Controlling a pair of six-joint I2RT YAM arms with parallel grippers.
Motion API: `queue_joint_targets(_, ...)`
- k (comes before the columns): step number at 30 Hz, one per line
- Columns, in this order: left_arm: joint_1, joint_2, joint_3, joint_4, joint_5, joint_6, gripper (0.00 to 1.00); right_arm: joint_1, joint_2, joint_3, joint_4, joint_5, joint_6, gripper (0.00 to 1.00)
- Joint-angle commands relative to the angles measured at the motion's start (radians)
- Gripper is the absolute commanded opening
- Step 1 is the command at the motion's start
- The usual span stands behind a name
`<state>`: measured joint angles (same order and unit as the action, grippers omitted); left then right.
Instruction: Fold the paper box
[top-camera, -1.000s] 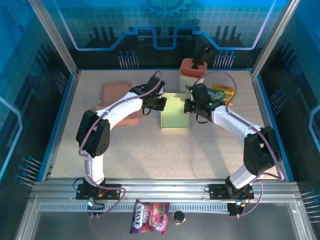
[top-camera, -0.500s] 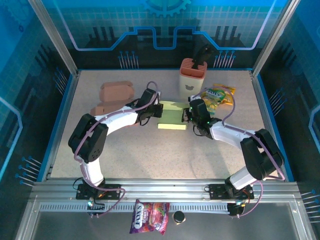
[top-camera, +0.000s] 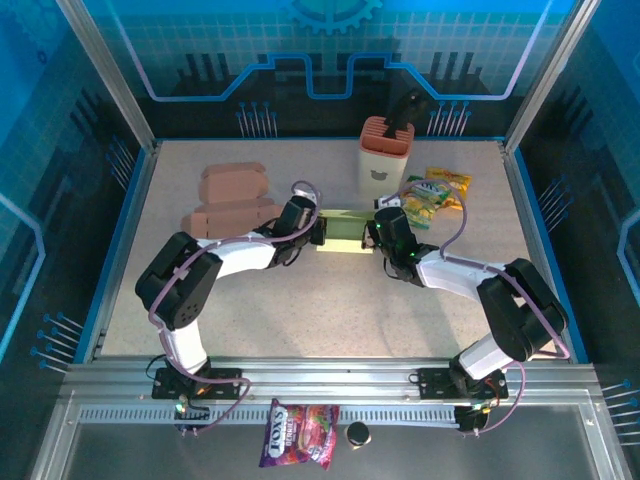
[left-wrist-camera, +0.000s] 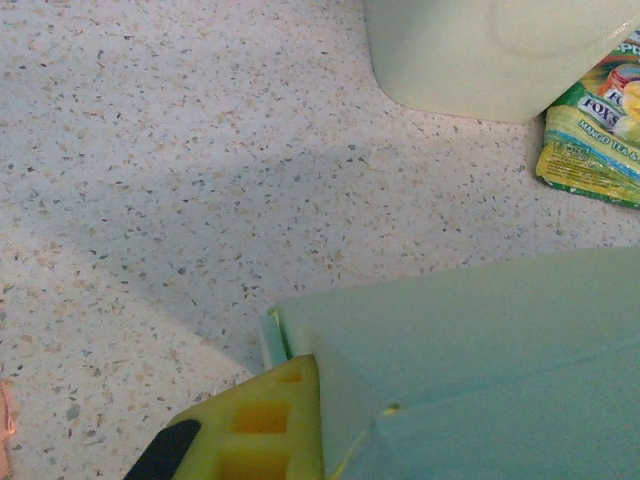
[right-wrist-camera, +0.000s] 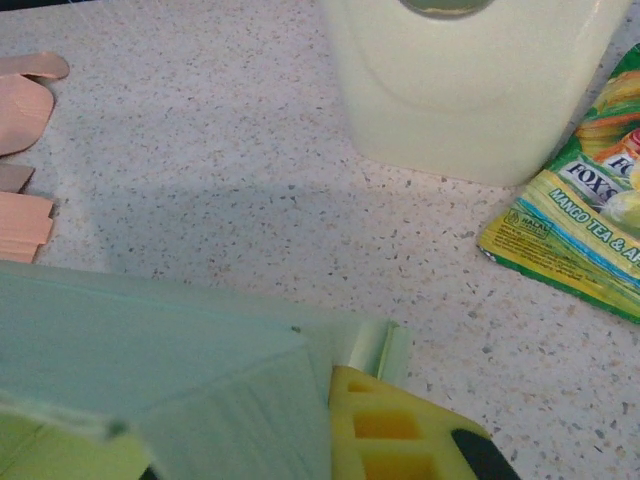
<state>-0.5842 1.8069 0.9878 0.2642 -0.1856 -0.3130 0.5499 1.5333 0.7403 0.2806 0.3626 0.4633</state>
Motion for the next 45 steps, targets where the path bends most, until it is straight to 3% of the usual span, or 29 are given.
queue_joint_targets(1, -0.041, -0.005, -0.032, 0.029, 0.061, -0.026, 0.0, 0.041, -0.018, 0.005, -0.004, -0.065, -0.008, 0.07)
queue_joint_targets(7, -0.055, -0.006, -0.01, -0.038, -0.013, -0.008, 0.0, 0.037, -0.063, 0.055, -0.193, -0.107, 0.039, 0.33)
queue_joint_targets(11, -0.062, -0.013, -0.015, -0.06, -0.065, -0.008, 0.0, 0.036, -0.157, 0.085, -0.388, -0.146, 0.171, 0.54)
queue_joint_targets(14, -0.072, -0.013, -0.017, -0.066, -0.086, -0.008, 0.0, 0.036, -0.256, 0.063, -0.49, -0.175, 0.337, 0.63)
queue_joint_targets(20, -0.093, -0.007, -0.011, -0.076, -0.133, -0.015, 0.0, 0.038, -0.415, 0.011, -0.587, -0.21, 0.623, 0.66)
queue_joint_targets(26, -0.104, -0.007, -0.008, -0.089, -0.162, -0.026, 0.0, 0.035, -0.481, 0.094, -0.74, -0.156, 0.932, 0.66)
queue_joint_targets(30, -0.111, -0.007, -0.011, -0.089, -0.168, -0.041, 0.0, 0.062, -0.413, 0.2, -0.742, -0.122, 1.211, 0.62)
queue_joint_targets(35, -0.13, -0.005, -0.016, -0.088, -0.192, -0.057, 0.0, 0.08, -0.29, 0.322, -0.777, -0.079, 1.419, 0.62)
queue_joint_targets(40, -0.139, -0.005, -0.022, -0.088, -0.209, -0.07, 0.0, 0.073, -0.186, 0.362, -0.747, -0.123, 1.544, 0.6)
queue_joint_targets(45, -0.144, -0.005, -0.028, -0.085, -0.21, -0.08, 0.0, 0.064, -0.107, 0.403, -0.712, -0.141, 1.562, 0.54)
